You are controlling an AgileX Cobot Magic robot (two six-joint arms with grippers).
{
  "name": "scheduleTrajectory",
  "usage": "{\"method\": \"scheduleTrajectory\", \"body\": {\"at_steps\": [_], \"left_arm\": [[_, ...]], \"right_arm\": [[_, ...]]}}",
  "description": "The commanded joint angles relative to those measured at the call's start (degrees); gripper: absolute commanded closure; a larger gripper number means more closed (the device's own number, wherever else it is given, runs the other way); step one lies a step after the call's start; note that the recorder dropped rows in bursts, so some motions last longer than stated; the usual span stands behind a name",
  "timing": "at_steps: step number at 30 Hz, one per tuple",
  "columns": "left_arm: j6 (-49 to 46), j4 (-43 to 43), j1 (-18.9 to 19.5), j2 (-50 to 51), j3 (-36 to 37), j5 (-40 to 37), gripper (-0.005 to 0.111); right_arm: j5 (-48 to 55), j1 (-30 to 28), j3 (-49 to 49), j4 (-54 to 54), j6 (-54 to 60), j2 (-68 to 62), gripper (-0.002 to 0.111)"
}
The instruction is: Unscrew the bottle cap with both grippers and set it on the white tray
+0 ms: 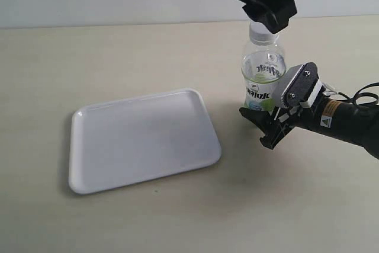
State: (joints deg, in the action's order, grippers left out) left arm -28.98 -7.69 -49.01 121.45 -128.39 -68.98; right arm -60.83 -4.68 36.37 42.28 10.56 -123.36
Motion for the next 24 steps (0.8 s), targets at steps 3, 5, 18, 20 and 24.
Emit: {"method": "scheduleTrajectory", "body": {"at_steps": [3, 5, 18, 20, 24], "left_arm": [[-12.04, 0.21, -0.16, -0.75, -0.44, -0.98, 0.041], [-15.84, 0.21, -0.16, -0.75, -0.44, -0.98, 0.041], [-32.73, 0.21, -0.16, -0.75, -0.44, -0.98, 0.041], [-32.73, 1.31, -0.16, -0.25, -0.44, -0.98, 0.041], [-32.73, 3.90, -0.16, 1.28, -0.44, -0.98, 0.041]], "right_arm": [[1.63, -0.03, 0.09, -0.38, 0.12, 0.29, 0.108], [1.63, -0.03, 0.09, -0.38, 0.12, 0.29, 0.108], [1.62, -0.03, 0.09, -0.24, 0.12, 0.29, 0.108], [1.62, -0.03, 0.09, -0.24, 0.22, 0.29, 0.108], [1.62, -0.03, 0.09, -0.24, 0.56, 0.29, 0.108]]}}
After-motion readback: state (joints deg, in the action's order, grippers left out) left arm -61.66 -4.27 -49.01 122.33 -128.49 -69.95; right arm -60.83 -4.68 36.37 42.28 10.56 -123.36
